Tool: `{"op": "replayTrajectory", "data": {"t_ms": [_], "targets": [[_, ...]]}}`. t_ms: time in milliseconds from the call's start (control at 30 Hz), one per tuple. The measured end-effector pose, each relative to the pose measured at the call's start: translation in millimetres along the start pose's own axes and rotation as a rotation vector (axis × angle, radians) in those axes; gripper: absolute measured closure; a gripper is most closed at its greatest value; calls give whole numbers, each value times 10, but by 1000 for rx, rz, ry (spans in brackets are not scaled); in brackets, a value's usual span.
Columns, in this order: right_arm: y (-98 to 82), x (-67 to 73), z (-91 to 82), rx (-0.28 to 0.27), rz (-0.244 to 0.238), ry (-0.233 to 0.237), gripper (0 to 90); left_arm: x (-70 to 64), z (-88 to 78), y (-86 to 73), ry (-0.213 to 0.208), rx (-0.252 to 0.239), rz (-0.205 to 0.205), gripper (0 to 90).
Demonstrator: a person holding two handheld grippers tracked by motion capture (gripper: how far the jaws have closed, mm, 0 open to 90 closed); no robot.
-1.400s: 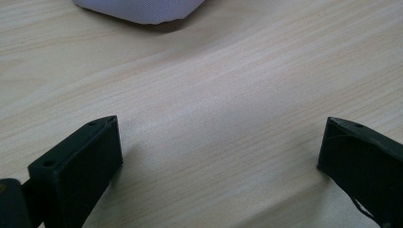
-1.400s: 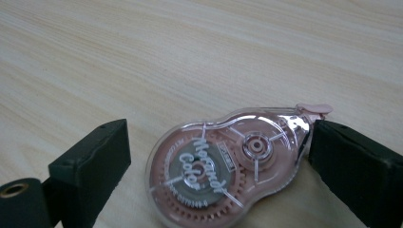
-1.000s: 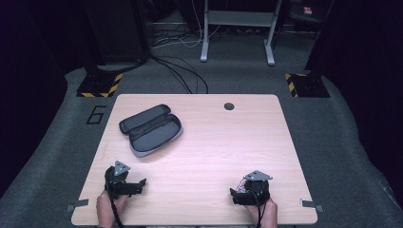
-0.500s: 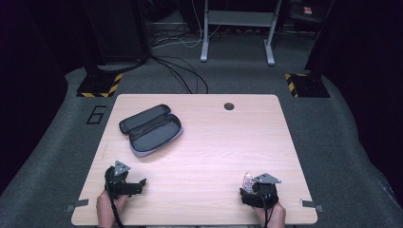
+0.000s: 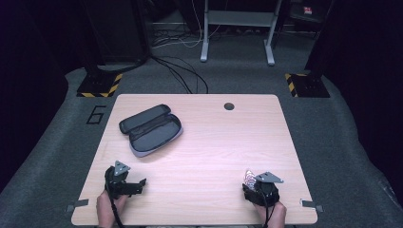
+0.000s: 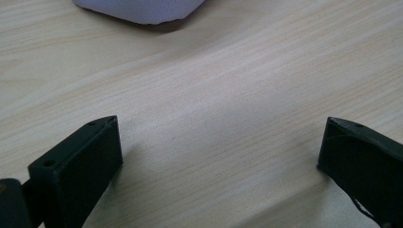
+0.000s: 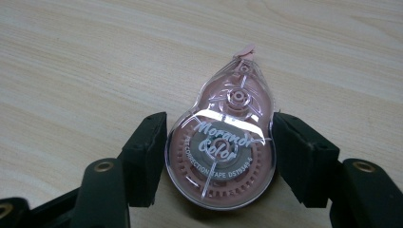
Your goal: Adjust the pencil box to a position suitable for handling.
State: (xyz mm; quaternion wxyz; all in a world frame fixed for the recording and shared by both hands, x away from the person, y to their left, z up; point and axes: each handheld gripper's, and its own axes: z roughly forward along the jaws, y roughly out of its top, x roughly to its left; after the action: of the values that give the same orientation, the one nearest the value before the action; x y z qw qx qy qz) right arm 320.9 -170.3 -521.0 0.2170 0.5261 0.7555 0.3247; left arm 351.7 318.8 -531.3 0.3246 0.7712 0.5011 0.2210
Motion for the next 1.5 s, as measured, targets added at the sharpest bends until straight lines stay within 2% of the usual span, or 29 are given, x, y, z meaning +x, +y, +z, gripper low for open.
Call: {"op": "replayTrajectory", "data": {"t_ms": [133,333,367,467,600,667,700,800,833,867,967,1200,1267,1333,1367,1400,1467,1500], "targets": [[5,-5,2,2,3,0,389,-1,-1,-1,-1,2,-2,4],[1,-71,1,-7,-23,53,391,0,0,0,0,-1,0,4],[7,-130,-4,-18,-30,82,391,0,0,0,0,0,0,4],[33,-215,-44,-36,-70,121,391,0,1,0,0,0,0,4],[85,-324,-80,-44,-135,167,391,0,-1,0,-1,3,-1,4],[93,-363,-86,-51,-141,179,391,-1,0,0,-1,1,-1,4],[113,-455,-98,-43,-159,203,391,-2,0,1,-1,1,-2,4],[135,-592,-114,-30,-185,230,391,1,2,4,-3,2,2,4],[135,-592,-114,-30,-185,230,391,1,2,4,-3,2,2,4],[140,-664,-113,-19,-204,232,390,1,1,6,-2,5,3,4],[129,-762,-88,-5,-242,246,390,2,1,7,-2,6,4,4],[79,-848,0,15,-266,253,390,-7,11,7,2,-5,-7,4],[57,-863,41,-7,-257,259,389,-6,10,8,2,-3,-6,4],[61,-879,33,9,-261,267,386,-6,12,8,0,-4,-7,4],[65,-885,35,5,-246,268,381,-7,12,7,2,-5,-8,4],[62,-889,32,11,-240,268,367,-7,12,8,2,-5,-7,4],[60,-890,15,10,-220,262,231,-8,12,7,2,-6,-9,4],[60,-890,15,10,-220,262,231,-8,12,7,2,-6,-9,4]]}}
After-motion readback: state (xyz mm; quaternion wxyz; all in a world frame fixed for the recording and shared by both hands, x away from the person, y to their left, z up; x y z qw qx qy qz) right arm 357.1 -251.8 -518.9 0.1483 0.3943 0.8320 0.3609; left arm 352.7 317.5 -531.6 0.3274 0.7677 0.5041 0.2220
